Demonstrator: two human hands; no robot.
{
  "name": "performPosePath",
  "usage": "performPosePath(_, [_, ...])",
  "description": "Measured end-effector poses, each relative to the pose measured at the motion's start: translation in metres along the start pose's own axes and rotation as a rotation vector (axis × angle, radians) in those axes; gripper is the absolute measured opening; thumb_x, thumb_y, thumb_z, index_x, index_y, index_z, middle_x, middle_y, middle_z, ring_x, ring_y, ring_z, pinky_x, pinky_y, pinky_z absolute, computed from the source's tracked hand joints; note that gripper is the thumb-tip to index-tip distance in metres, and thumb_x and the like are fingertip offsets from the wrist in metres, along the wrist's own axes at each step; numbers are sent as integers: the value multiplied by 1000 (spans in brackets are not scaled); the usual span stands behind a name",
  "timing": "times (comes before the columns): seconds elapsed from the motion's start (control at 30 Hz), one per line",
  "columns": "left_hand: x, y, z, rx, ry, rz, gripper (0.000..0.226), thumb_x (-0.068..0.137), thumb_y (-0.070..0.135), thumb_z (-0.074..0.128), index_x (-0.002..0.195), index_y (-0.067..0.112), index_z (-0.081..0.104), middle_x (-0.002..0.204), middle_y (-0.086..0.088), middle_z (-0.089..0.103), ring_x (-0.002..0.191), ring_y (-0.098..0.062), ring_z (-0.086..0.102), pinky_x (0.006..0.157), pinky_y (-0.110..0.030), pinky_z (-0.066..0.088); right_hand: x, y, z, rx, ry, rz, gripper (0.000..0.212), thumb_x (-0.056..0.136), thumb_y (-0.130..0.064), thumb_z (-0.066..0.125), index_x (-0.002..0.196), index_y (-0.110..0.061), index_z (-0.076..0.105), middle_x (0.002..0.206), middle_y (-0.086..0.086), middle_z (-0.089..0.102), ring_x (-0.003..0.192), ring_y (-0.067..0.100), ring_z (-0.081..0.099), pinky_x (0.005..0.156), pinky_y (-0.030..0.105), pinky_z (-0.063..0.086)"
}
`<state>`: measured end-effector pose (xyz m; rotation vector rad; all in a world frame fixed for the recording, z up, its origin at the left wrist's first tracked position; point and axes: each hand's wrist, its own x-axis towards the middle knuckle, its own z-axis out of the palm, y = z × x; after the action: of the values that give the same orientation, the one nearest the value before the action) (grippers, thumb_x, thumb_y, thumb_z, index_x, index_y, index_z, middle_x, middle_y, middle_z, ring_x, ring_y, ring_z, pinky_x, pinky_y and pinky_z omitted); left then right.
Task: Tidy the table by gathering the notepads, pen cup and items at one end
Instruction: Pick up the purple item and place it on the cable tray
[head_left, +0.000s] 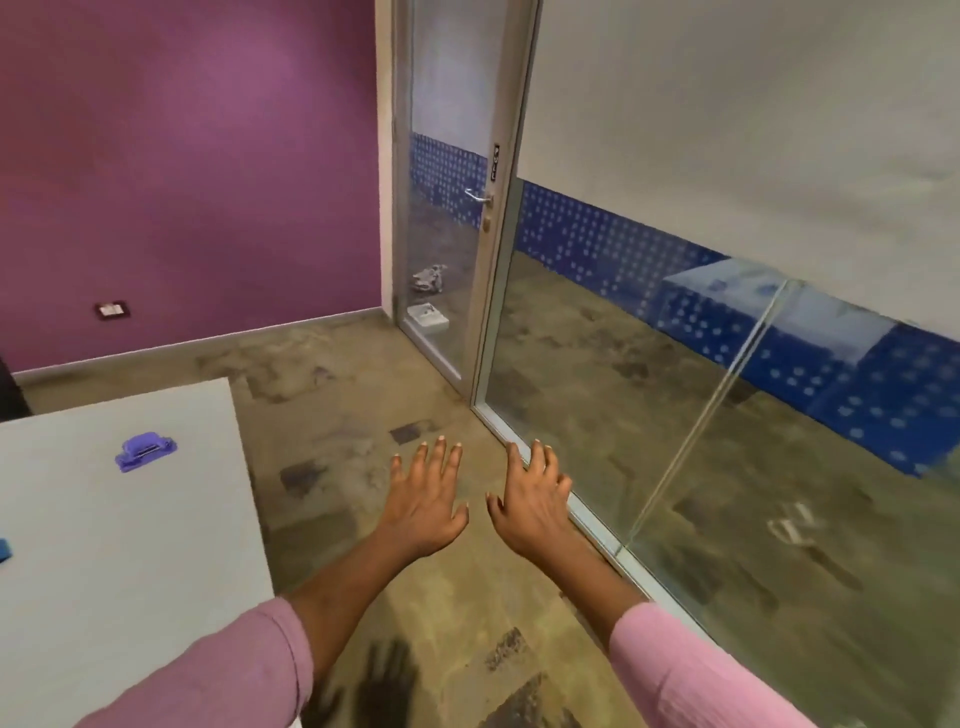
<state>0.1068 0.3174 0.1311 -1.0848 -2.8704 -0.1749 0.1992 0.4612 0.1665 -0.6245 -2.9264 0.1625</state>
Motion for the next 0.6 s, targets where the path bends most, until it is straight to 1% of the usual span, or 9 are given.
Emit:
performPosePath(0.13, [66,-24,2,-3,4,-152,85,84,61,27,151,16,2,161,-11,10,145,-33,15,113,-60,13,96,-1,3,-5,-16,-155,77,87,-53,48,147,-17,16,155,20,20,143,40,17,107,56,28])
performPosePath(0.23, [98,-51,1,15,2,-249,85,81,59,27,151,15,8,159,-12,16,142,-34,21,111,-61,20,156,-20,11,12,-20,-258,76,86,-52,50,146,-17,19,151,18,25,140,40,20,105,54,30])
performPosePath(0.4, [149,-113,2,13,18,-448,82,83,59,31,150,16,9,159,-12,15,142,-34,22,111,-60,20,252,-71,35,34,-32,-436,73,84,-53,47,144,-19,23,147,18,31,137,39,25,103,55,33])
performPosePath(0.47, [168,-141,5,16,28,-525,81,84,60,29,150,16,10,159,-12,15,142,-34,22,110,-60,21,292,-97,46,29,-30,-508,73,85,-53,46,145,-19,23,148,18,29,137,39,24,102,54,33])
performPosePath(0.6, [199,-209,7,27,66,-684,80,85,61,28,150,17,11,159,-12,17,143,-34,20,112,-61,17,368,-161,70,38,-34,-636,74,86,-53,46,147,-19,23,151,18,27,138,38,23,102,52,32])
